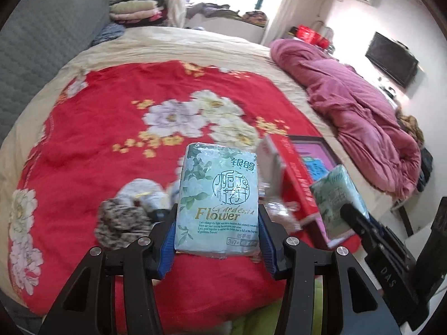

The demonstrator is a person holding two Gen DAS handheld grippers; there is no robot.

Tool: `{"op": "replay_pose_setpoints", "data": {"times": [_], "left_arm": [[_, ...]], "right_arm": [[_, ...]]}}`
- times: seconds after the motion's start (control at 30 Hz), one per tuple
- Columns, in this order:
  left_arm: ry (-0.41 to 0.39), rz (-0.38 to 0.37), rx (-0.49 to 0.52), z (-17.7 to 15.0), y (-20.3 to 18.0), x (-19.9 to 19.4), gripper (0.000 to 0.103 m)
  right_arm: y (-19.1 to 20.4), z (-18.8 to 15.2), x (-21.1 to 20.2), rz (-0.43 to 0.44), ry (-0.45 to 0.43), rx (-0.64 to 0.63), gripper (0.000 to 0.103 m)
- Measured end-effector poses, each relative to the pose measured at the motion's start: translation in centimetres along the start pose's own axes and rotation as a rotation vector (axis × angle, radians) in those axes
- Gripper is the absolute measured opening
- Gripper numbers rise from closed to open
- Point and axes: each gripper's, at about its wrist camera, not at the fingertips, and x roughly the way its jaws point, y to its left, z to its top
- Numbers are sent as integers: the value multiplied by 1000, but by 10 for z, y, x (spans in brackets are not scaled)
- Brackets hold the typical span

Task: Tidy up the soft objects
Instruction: 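Carry both tissue packs into the pink book box and open both grippers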

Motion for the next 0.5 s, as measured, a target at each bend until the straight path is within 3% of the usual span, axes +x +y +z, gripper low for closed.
{"op": "replay_pose_setpoints", "data": {"times": [0.33,0.5], "left_arm": [[36,-121,130,4,-97,18,52],[73,-168,196,6,-150,44,52]], "right_arm": [[-88,16,-35,-120,-82,137,25],[-134,20,-37,-172,-78,190,25]]}}
